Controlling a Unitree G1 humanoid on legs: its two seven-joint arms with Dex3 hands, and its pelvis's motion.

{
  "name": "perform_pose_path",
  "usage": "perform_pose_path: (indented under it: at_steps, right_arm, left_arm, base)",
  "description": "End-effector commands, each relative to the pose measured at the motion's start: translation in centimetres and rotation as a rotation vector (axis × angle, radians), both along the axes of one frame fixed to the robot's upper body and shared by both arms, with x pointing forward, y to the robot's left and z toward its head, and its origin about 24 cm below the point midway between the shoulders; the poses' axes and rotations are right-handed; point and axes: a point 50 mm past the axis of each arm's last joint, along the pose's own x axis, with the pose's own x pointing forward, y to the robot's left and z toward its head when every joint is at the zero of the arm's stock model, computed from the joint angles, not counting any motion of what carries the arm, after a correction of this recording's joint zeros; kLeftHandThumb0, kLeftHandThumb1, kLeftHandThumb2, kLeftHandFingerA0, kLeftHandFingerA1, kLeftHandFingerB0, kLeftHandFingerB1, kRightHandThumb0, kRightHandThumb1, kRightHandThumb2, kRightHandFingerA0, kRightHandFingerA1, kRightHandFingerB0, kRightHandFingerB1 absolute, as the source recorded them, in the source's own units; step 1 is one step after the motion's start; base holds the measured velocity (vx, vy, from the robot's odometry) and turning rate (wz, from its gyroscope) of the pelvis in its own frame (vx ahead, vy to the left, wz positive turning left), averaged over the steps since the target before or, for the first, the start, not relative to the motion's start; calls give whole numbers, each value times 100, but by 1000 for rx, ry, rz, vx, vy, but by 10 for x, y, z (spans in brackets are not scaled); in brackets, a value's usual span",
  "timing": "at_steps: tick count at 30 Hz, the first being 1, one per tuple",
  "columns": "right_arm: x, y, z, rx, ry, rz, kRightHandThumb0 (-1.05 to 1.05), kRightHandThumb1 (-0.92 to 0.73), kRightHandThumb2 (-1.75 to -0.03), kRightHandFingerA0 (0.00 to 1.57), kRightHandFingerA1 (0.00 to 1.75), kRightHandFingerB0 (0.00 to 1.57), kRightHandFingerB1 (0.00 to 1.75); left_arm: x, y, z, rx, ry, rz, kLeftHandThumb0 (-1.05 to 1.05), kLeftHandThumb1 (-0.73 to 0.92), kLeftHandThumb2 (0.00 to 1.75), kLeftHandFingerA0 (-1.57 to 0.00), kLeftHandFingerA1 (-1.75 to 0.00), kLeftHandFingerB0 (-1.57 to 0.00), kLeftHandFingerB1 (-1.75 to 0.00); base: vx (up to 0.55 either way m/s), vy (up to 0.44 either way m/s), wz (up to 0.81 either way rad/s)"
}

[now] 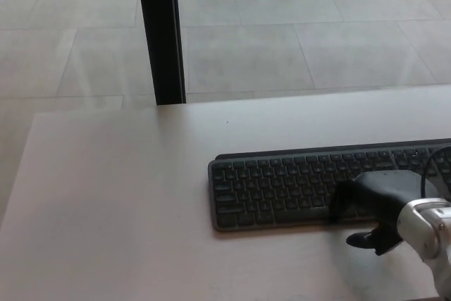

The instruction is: The robot uses its right fingers to click on the space key of the black keyboard placed on the center of the white desk.

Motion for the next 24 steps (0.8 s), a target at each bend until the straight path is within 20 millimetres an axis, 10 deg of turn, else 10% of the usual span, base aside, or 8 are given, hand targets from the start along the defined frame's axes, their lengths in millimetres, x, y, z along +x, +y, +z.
perform_pose_path:
  at_steps: [1, 11, 12, 14, 16, 24]
  right_arm:
    - [2, -28, 42, 382, 148, -93, -48, -64, -59, 94, 91, 55, 48]
    - [-1, -108, 145, 689, -73, -209, -48, -64, -60, 92, 73, 55, 44]
    - [-4, -119, 152, 714, -100, -239, -50, -52, -90, 82, 75, 47, 57]
    - [-21, -155, 171, 782, -227, -293, -55, -55, -89, 85, 75, 48, 56]
    - [-36, -173, 178, 831, -306, -364, -52, -63, -59, 96, 69, 58, 43]
    - [-95, -246, 170, 945, -547, -701, -55, -59, -58, 105, 81, 66, 44]
  left_arm:
    - [-4, 6, 4, -6, -15, 43, -56, 70, 61, -67, -73, -54, -56]
    - [-6, 7, 5, 9, 5, 21, -56, 73, 62, -67, -72, -54, -57]
    - [-7, 7, 5, 9, 1, 23, -55, 73, 62, -67, -73, -54, -57]
    - [-7, 7, 4, 5, 0, 27, -56, 72, 62, -66, -71, -48, -53]
    - [-7, 7, 4, -3, -2, 36, -55, 72, 62, -66, -71, -51, -54]
    - [-10, 7, 2, -8, 3, 28, -56, 73, 62, -66, -70, -54, -55]
  base:
    - [0, 0, 0]
    - [0, 0, 0]
    - [0, 0, 0]
    - [0, 0, 0]
    - [0, 0, 0]
    - [0, 0, 0]
